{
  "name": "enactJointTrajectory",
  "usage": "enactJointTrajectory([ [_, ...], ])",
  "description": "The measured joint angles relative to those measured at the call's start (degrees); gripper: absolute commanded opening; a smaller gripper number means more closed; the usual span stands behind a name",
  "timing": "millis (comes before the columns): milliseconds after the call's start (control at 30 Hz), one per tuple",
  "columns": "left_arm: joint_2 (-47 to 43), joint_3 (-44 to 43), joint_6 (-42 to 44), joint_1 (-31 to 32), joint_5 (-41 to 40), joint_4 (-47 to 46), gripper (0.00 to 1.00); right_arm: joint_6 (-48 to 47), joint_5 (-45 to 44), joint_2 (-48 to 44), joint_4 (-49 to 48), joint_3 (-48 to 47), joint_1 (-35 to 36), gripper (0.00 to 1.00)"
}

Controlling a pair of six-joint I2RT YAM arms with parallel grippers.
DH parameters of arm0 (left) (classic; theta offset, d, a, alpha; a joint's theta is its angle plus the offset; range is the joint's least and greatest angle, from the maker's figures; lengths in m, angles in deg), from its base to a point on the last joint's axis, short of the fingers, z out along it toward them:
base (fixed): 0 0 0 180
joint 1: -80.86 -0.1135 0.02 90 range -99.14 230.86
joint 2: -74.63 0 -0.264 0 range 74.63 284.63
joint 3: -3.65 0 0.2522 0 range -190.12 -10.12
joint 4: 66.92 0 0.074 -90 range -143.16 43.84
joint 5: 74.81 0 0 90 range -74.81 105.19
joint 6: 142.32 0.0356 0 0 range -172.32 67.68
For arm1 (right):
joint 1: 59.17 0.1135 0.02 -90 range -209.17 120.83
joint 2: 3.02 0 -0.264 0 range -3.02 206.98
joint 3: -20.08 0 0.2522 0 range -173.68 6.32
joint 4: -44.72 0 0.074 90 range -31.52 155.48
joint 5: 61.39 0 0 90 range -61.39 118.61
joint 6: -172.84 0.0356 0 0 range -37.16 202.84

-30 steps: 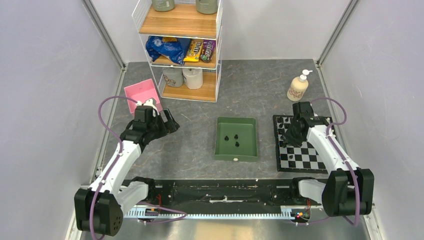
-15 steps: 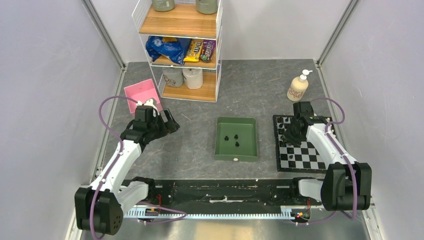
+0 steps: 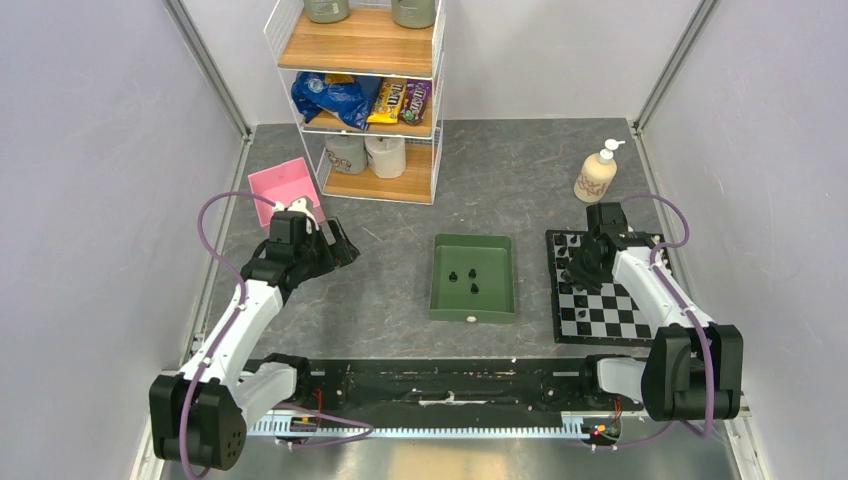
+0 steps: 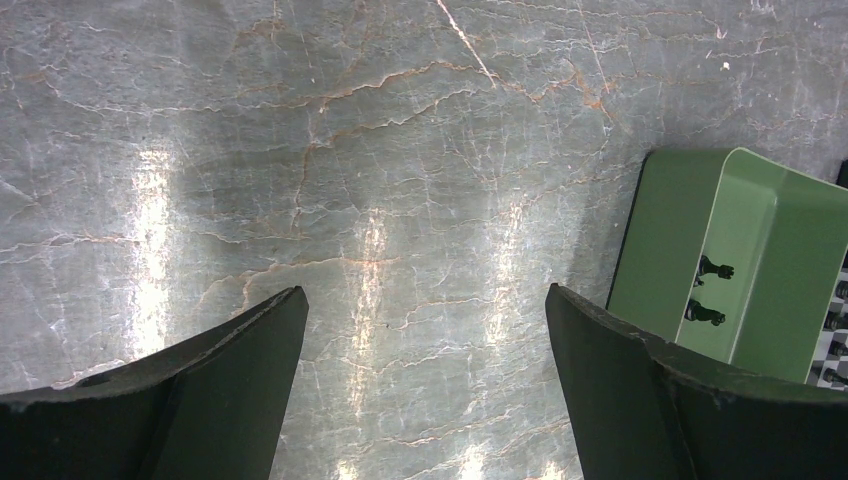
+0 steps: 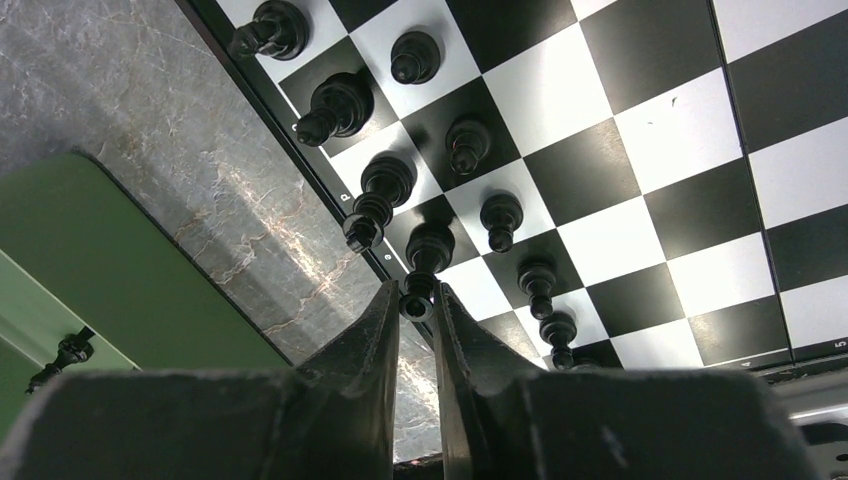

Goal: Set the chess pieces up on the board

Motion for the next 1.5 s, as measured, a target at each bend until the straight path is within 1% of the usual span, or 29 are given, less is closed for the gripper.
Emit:
enactJointTrajectory([
  [67, 0.0, 0.0, 0.0, 0.0, 0.0, 0.0, 0.96, -0.07, 0.07, -0.11, -0.04, 0.07, 0.0, 0.33],
  [367, 0.0, 0.0, 0.0, 0.0, 0.09, 0.0, 0.96, -0.98, 1.46, -2.6, 2.01, 0.39, 0.0, 0.49],
  [500, 0.0, 0.0, 0.0, 0.0, 0.13, 0.0, 0.96, -1.27, 3.58, -6.91, 4.11, -0.68, 0.0, 0.53],
  [667, 0.0, 0.0, 0.0, 0.0, 0.61, 0.0, 0.96, -0.63, 5.07, -10.78, 6.49, -4.15, 1.31, 0.54],
  [800, 0.0, 0.0, 0.0, 0.0, 1.03, -0.02, 0.96, 0.76, 4.52, -10.93, 7.32, -7.23, 7.72, 0.55],
  [867, 0.0, 0.0, 0.0, 0.0, 1.05, -0.02, 0.96, 1.64, 3.41, -8.98, 7.5, -9.57, 12.85, 0.56],
  [967, 0.0, 0.0, 0.0, 0.0, 1.03, -0.02, 0.96, 2.82, 1.97, -3.02, 6.8, -14.03, 21.14, 0.56],
  [1167, -0.04, 0.0, 0.0, 0.0, 1.01, 0.0, 0.96, 3.17, -0.57, 14.03, 4.35, -24.7, 34.38, 0.53],
  [1367, -0.42, 0.0, 0.0, 0.0, 0.96, 0.0, 0.96, 2.91, -1.6, 29.62, 2.4, -35.23, 42.8, 0.48],
  [1500, -0.46, 0.0, 0.0, 0.0, 0.96, 0.0, 0.96, 3.02, -1.62, 35.08, 2.01, -38.53, 45.62, 0.46],
])
